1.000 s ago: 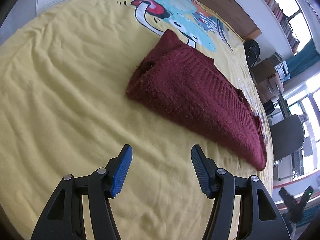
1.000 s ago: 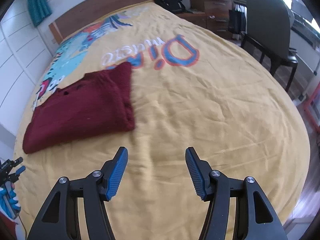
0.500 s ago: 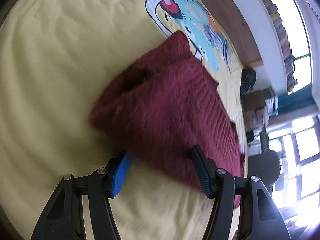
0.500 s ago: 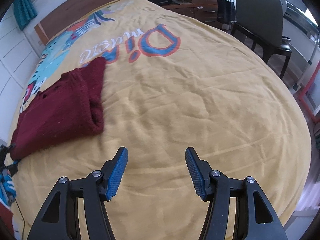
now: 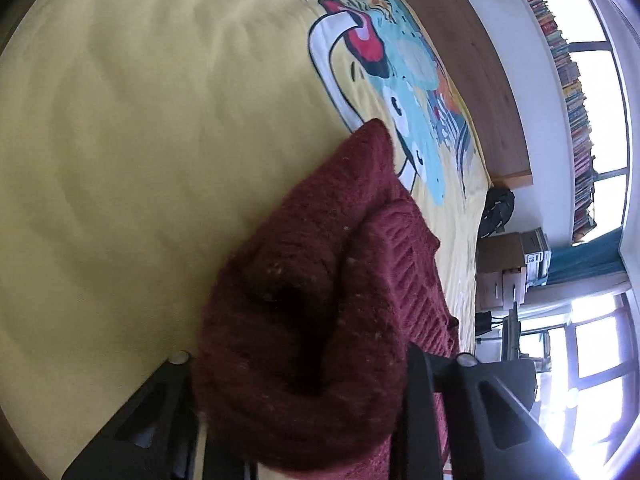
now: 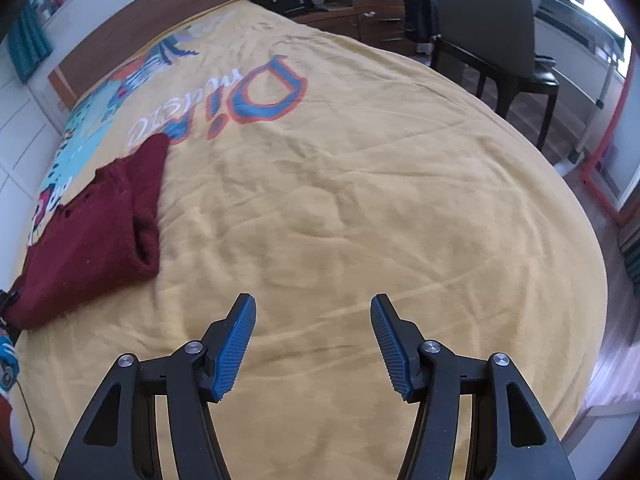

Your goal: Fold small clothes

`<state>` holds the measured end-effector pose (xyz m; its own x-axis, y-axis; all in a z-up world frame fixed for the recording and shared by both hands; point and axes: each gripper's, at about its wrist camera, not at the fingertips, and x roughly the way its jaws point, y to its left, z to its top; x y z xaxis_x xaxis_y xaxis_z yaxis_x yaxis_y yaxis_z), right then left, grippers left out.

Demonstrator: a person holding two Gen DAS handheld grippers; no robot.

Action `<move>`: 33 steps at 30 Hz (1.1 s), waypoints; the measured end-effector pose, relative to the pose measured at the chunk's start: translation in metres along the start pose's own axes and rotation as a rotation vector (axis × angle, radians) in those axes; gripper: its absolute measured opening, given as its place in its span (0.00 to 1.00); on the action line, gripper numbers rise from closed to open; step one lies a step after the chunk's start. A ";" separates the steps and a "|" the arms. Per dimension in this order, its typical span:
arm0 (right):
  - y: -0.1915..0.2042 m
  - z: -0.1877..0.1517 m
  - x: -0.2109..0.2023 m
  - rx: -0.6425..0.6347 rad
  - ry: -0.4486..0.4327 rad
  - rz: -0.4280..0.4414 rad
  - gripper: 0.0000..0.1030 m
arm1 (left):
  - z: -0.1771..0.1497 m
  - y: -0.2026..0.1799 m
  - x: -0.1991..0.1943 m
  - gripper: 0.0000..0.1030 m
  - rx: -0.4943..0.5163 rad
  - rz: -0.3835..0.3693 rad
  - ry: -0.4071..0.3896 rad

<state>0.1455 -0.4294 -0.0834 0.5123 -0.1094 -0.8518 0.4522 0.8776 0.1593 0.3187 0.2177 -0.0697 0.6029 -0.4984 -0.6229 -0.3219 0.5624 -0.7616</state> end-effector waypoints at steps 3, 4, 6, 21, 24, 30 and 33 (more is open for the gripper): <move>-0.012 -0.002 -0.003 0.024 -0.008 0.010 0.60 | -0.002 -0.017 -0.007 0.16 0.042 0.017 -0.007; -0.015 -0.003 -0.004 0.029 -0.011 0.013 0.60 | -0.002 -0.023 -0.009 0.16 0.051 0.019 -0.006; -0.022 -0.005 -0.007 0.044 -0.018 0.023 0.60 | -0.004 -0.040 -0.013 0.16 0.079 0.030 -0.005; -0.110 -0.006 -0.046 0.199 -0.118 0.058 0.60 | -0.065 -0.180 0.016 0.15 0.211 0.058 0.051; -0.139 -0.007 -0.057 0.244 -0.148 0.049 0.60 | -0.085 -0.205 0.031 0.15 0.241 0.057 0.072; -0.194 -0.018 -0.077 0.328 -0.182 0.016 0.60 | -0.142 -0.250 0.065 0.15 0.316 0.043 0.134; -0.218 -0.028 -0.082 0.369 -0.190 0.003 0.60 | -0.173 -0.271 0.081 0.15 0.350 0.029 0.162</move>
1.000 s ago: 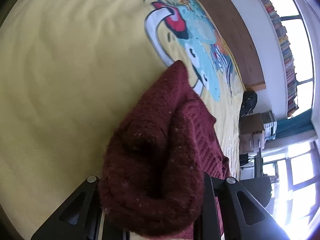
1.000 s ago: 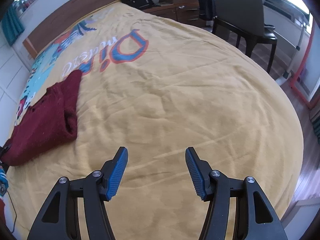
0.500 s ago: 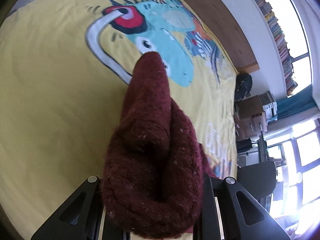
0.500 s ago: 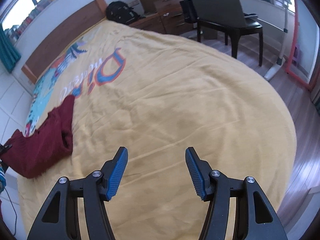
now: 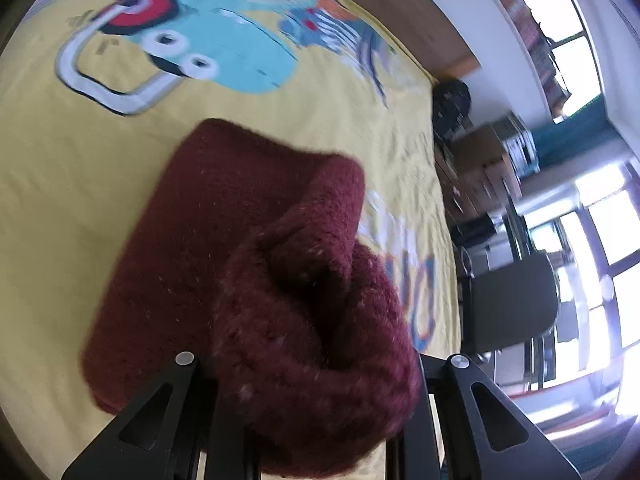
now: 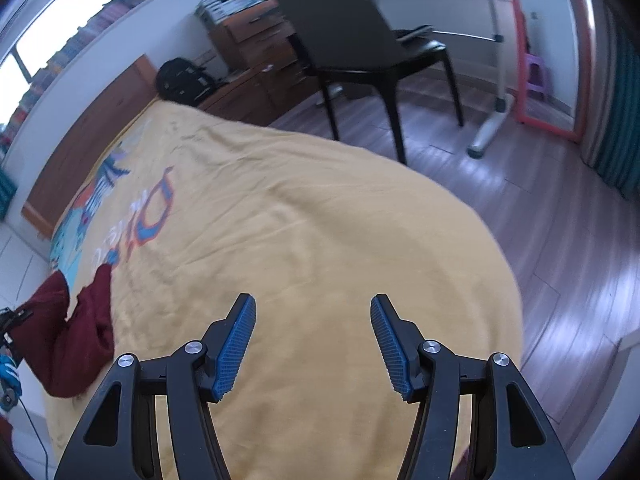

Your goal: Fold small clothes

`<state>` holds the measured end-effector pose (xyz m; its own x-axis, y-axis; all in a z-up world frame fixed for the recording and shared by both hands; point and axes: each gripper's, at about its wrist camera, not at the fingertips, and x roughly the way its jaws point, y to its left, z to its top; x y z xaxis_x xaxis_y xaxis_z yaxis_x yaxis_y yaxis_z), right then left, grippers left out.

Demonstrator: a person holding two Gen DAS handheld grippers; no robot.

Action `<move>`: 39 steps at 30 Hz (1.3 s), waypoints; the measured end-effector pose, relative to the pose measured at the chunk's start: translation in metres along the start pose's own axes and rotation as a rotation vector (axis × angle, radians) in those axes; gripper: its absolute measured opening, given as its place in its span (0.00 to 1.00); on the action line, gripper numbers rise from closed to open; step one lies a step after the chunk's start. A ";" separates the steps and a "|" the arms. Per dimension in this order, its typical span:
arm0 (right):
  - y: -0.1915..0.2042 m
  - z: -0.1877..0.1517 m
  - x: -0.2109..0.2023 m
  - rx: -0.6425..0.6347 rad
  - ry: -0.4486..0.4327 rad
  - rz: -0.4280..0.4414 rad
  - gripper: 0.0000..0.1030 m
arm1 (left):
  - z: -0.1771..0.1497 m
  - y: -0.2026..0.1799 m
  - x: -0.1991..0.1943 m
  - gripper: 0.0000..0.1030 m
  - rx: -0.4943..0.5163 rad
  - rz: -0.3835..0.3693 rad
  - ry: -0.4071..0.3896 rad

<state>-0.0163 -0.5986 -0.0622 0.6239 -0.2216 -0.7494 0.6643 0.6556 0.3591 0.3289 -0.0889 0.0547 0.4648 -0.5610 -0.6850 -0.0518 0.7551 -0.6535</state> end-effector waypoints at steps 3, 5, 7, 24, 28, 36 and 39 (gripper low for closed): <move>-0.018 -0.006 -0.003 0.032 0.003 -0.008 0.60 | -0.022 -0.025 0.022 0.15 0.035 -0.014 0.032; -0.025 -0.012 -0.003 0.039 0.014 -0.011 0.60 | -0.040 -0.040 0.038 0.15 0.075 -0.008 0.064; -0.029 -0.018 -0.003 0.038 0.025 -0.013 0.60 | -0.061 -0.056 0.059 0.15 0.132 0.026 0.102; -0.052 -0.002 -0.047 -0.057 0.035 -0.091 0.60 | -0.135 -0.087 0.123 0.16 0.350 0.250 0.144; -0.055 0.002 -0.047 -0.094 0.062 -0.113 0.60 | -0.136 -0.086 0.128 0.16 0.346 0.263 0.144; -0.051 0.005 -0.045 -0.141 0.083 -0.130 0.60 | -0.141 -0.093 0.137 0.17 0.359 0.290 0.142; -0.048 0.003 -0.041 -0.145 0.090 -0.126 0.60 | -0.143 -0.095 0.143 0.18 0.376 0.306 0.143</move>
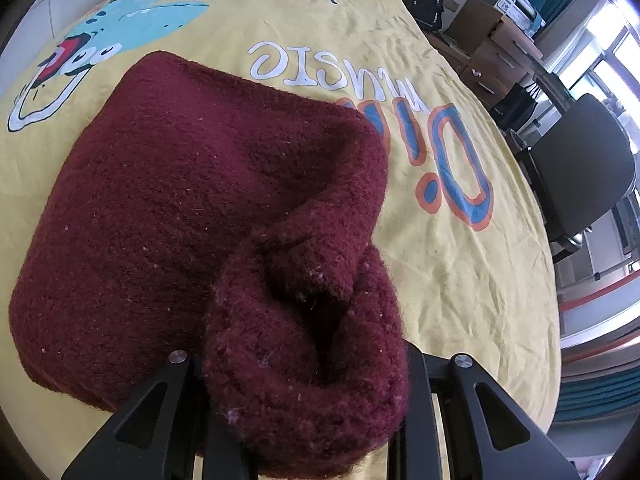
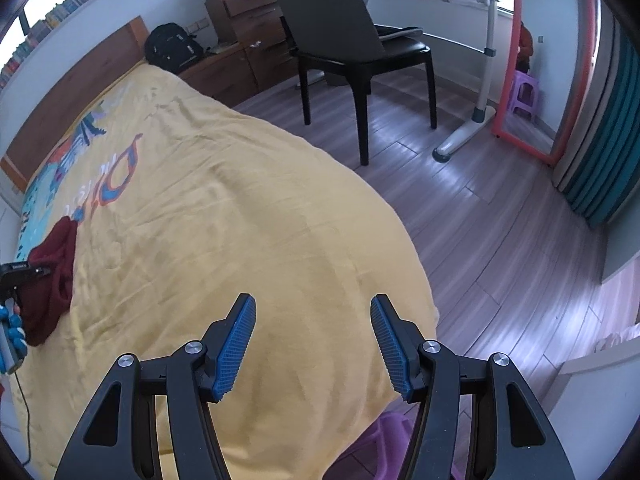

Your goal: Fold small clothes

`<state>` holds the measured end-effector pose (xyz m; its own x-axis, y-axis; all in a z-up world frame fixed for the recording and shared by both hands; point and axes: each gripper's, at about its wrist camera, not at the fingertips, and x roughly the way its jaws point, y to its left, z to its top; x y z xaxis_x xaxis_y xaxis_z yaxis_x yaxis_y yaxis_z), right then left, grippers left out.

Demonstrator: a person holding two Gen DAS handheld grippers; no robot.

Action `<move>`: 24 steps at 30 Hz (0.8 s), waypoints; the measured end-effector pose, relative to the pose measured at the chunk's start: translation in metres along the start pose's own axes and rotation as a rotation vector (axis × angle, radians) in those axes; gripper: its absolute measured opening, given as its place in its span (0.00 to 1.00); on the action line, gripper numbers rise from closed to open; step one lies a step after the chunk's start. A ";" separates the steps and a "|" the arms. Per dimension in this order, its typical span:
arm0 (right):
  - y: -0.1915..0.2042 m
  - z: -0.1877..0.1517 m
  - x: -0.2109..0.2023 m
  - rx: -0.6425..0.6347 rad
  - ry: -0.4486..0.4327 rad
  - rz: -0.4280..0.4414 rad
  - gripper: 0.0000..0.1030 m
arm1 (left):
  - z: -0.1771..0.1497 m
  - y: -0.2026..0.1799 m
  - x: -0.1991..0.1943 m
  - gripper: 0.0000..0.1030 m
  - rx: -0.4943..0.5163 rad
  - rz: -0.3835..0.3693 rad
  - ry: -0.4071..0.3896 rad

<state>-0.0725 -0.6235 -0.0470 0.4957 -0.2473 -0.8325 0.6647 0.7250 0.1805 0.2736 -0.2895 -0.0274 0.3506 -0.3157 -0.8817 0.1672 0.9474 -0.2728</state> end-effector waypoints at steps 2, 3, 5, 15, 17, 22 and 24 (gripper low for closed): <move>0.003 0.000 0.002 -0.005 0.005 0.001 0.60 | 0.000 -0.003 0.002 0.18 0.012 0.005 0.000; 0.004 -0.001 0.003 -0.008 0.007 0.002 0.60 | 0.000 -0.004 0.002 0.18 0.014 0.003 0.001; 0.007 -0.001 0.004 -0.010 0.009 0.007 0.60 | 0.002 -0.004 0.002 0.19 0.011 -0.006 0.003; 0.015 -0.001 -0.006 -0.021 -0.007 0.020 0.60 | 0.002 -0.003 -0.004 0.31 0.022 -0.038 0.018; 0.014 -0.003 -0.008 -0.018 -0.010 0.021 0.60 | 0.001 -0.005 -0.006 0.35 0.025 -0.045 0.019; 0.012 -0.009 -0.011 -0.005 -0.012 0.024 0.60 | -0.002 -0.014 -0.012 0.39 0.044 -0.103 0.032; 0.011 -0.011 -0.012 0.001 -0.013 0.029 0.60 | -0.003 -0.014 -0.016 0.39 0.050 -0.123 0.031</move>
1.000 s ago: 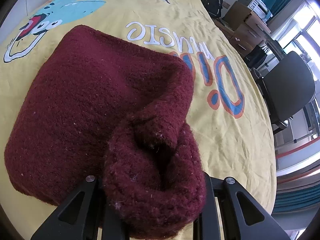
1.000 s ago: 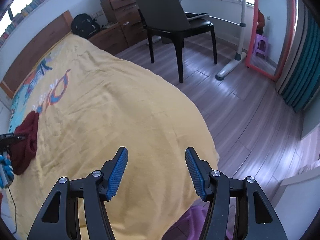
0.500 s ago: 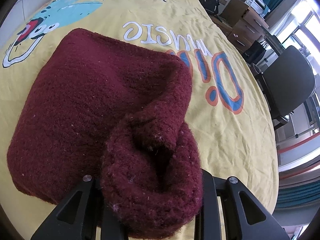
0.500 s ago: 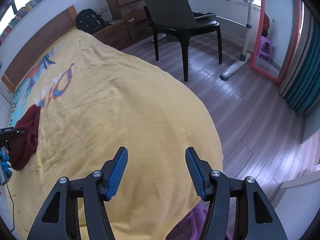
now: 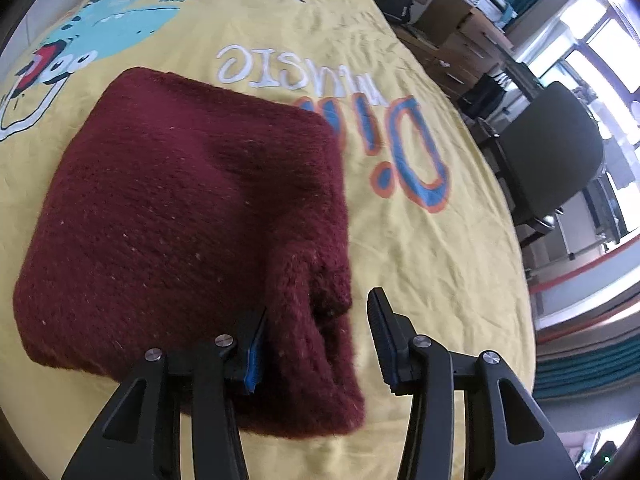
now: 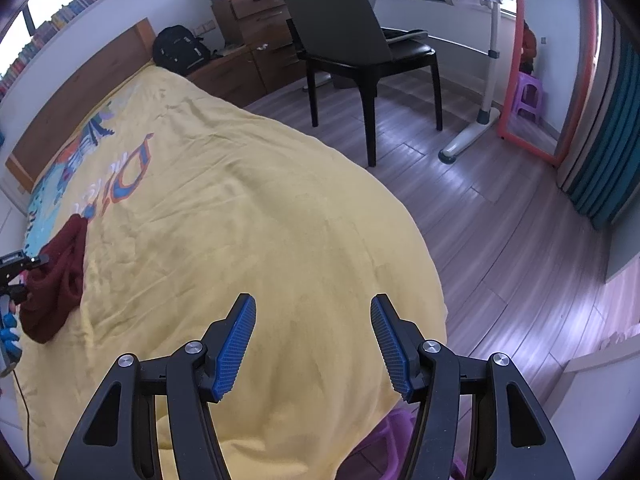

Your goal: Fold small clothes

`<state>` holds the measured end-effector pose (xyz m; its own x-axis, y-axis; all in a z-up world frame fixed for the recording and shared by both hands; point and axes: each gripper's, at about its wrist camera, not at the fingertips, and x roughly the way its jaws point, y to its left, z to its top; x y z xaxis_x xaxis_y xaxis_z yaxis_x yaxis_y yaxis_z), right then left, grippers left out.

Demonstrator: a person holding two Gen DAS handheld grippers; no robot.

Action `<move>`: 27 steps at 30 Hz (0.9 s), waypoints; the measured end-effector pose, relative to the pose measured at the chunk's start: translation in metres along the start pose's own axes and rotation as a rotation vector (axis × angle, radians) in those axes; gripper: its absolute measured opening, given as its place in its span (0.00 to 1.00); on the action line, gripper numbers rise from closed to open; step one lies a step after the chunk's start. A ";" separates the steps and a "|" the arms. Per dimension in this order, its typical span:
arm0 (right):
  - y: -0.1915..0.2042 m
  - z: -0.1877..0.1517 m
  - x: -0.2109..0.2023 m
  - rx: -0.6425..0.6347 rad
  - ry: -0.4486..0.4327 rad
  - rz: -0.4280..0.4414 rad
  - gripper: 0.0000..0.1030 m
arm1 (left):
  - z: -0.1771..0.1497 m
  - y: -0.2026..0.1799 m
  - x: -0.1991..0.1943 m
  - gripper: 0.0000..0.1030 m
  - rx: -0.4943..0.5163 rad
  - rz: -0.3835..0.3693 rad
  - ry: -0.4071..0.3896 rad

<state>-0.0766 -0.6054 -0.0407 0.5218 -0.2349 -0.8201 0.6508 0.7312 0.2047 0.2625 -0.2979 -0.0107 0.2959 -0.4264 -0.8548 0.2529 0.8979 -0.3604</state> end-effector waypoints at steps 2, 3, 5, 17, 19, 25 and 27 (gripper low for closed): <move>0.001 -0.001 -0.001 0.001 -0.003 0.004 0.60 | 0.000 0.001 -0.005 0.39 0.004 -0.025 -0.004; 0.002 -0.001 -0.003 0.002 -0.007 0.008 0.60 | 0.000 0.002 -0.009 0.39 0.008 -0.041 -0.005; 0.004 -0.001 -0.007 0.002 -0.014 0.014 0.60 | -0.001 0.004 -0.016 0.39 0.016 -0.069 -0.006; 0.026 -0.004 -0.046 -0.016 -0.078 0.056 0.60 | -0.015 0.007 -0.074 0.39 0.098 -0.161 -0.048; 0.028 -0.007 -0.052 -0.016 -0.086 0.063 0.60 | -0.019 0.007 -0.082 0.39 0.108 -0.153 -0.056; 0.038 -0.015 -0.070 -0.019 -0.107 0.088 0.60 | -0.037 0.025 -0.108 0.39 0.121 -0.119 -0.083; 0.044 -0.019 -0.076 -0.026 -0.115 0.098 0.60 | -0.041 0.036 -0.118 0.39 0.113 -0.114 -0.092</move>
<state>-0.0982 -0.5436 0.0206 0.6430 -0.2319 -0.7300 0.5797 0.7702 0.2660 0.1986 -0.2112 0.0617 0.3413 -0.5376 -0.7711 0.3896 0.8274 -0.4044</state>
